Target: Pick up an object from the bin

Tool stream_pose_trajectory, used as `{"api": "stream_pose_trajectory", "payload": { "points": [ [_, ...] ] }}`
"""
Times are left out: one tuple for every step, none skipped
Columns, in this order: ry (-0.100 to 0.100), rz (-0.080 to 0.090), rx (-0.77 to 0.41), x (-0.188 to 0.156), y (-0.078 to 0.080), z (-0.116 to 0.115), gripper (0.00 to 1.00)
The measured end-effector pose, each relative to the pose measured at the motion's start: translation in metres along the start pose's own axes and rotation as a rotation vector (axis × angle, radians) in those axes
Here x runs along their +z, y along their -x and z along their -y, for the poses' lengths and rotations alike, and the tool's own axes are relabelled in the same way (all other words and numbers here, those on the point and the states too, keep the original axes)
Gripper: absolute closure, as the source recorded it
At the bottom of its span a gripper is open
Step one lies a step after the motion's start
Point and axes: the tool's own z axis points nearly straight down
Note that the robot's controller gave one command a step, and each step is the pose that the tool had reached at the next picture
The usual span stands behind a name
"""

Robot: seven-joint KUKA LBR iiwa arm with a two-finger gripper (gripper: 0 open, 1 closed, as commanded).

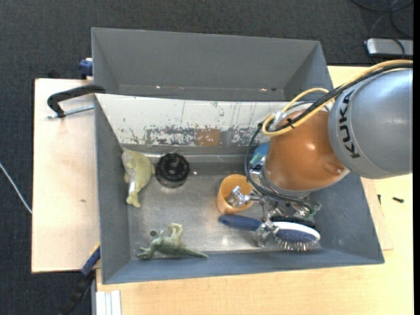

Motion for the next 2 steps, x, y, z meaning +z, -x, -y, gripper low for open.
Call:
{"api": "stream_pose_trajectory", "payload": {
  "points": [
    [-0.004, 0.004, 0.0, -0.001, 0.001, 0.001, 1.0],
    [-0.004, -0.001, -0.157, -0.156, -0.003, 0.031, 1.0]
  ]
}}
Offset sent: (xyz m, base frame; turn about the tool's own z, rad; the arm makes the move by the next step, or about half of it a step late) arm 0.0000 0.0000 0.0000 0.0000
